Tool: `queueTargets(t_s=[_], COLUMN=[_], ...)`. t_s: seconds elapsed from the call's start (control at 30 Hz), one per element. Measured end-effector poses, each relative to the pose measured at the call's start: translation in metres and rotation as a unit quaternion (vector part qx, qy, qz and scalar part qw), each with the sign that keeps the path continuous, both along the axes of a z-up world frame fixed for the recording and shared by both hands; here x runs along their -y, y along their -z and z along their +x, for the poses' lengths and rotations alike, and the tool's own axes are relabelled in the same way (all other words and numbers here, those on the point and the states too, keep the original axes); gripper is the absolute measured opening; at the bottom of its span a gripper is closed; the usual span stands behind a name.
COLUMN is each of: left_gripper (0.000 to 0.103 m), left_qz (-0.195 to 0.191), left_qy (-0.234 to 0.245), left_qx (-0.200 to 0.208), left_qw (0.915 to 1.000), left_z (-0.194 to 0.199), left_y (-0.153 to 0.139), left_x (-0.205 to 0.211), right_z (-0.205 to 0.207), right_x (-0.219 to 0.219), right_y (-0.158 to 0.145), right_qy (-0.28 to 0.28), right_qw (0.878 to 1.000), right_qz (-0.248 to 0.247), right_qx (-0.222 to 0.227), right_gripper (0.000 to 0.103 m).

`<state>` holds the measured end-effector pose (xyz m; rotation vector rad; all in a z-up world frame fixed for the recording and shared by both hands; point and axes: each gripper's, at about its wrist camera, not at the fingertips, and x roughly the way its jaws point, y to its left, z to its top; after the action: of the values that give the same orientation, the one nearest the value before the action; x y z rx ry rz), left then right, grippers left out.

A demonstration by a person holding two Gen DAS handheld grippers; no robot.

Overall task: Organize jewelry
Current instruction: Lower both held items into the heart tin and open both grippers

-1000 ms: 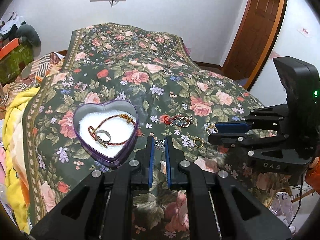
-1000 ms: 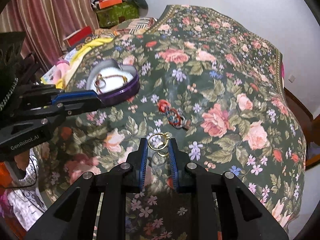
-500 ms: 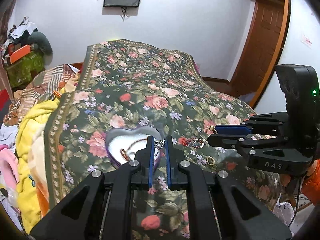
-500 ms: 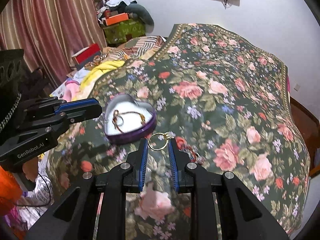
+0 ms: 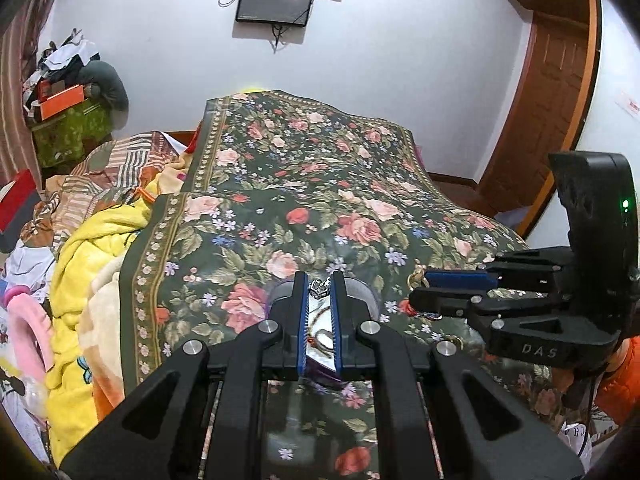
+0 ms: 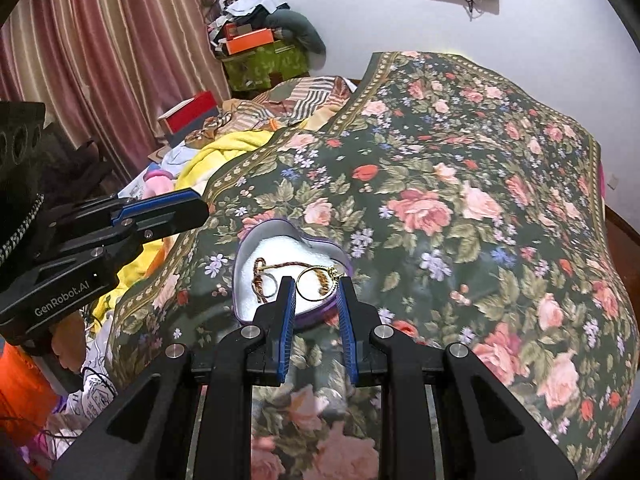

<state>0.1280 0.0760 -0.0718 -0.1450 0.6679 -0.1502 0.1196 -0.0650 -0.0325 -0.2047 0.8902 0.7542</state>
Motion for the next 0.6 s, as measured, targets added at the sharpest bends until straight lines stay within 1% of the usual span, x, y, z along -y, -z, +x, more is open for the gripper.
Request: queueTargets(t_s=[0.23, 0.6], left_gripper=[0.009, 0.009], left_qz=[-0.009, -0.017], left_qy=[0.001, 0.018], left_qx=[-0.01, -0.022], left_qw=[0.9999, 0.9995], left_z=[0.009, 0.03], left_y=[0.009, 0.025], left_x=[-0.01, -0.004], right_z=[0.006, 0.013], right_x=[-0.02, -0.032], right_y=[0.011, 0.029], right_qy=[-0.016, -0.025], right_qw=[1.0, 0.999], right_qz=[-0.007, -0.027], right_qx=[-0.011, -0.022], right_gripper=[0.019, 0.019])
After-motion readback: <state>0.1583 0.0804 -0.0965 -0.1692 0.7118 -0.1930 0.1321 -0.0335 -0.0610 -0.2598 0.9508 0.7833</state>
